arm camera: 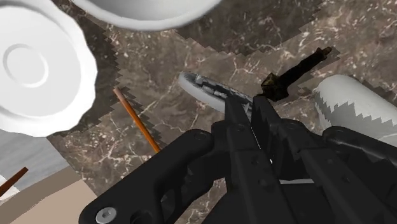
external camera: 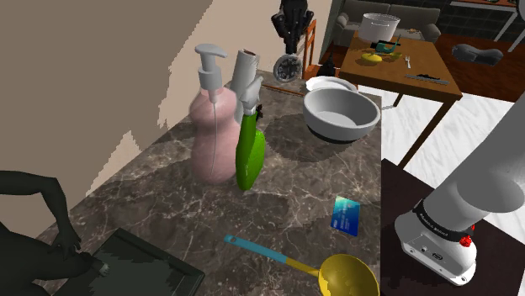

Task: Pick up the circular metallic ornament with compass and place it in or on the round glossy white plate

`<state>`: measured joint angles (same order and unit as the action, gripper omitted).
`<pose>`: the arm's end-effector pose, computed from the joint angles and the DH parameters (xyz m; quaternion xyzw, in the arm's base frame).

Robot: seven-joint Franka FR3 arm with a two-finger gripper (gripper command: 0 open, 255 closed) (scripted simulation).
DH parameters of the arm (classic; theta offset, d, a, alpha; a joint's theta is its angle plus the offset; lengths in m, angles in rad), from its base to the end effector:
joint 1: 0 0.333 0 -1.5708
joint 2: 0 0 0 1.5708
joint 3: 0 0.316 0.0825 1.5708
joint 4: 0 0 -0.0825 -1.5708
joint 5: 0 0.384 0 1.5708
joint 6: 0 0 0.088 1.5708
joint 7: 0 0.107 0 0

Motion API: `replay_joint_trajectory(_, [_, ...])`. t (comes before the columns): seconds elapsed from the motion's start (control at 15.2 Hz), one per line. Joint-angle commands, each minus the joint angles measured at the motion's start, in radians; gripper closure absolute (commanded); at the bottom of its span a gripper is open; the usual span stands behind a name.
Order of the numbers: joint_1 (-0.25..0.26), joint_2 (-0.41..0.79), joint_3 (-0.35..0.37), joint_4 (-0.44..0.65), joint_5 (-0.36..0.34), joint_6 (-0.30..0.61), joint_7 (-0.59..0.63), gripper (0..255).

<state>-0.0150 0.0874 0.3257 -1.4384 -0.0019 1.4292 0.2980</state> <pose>0.5413 0.1642 0.6278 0.9988 0.0063 -0.0478 0.0013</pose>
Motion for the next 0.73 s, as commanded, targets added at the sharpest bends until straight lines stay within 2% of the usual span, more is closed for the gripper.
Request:
replay_joint_trajectory(0.0, [-0.031, -0.028, -0.024, -0.022, 0.006, -0.006, -0.055, 255])
replay_joint_trajectory(0.66, [-0.156, -0.063, -0.141, -0.019, -0.004, -0.044, -0.299, 255])
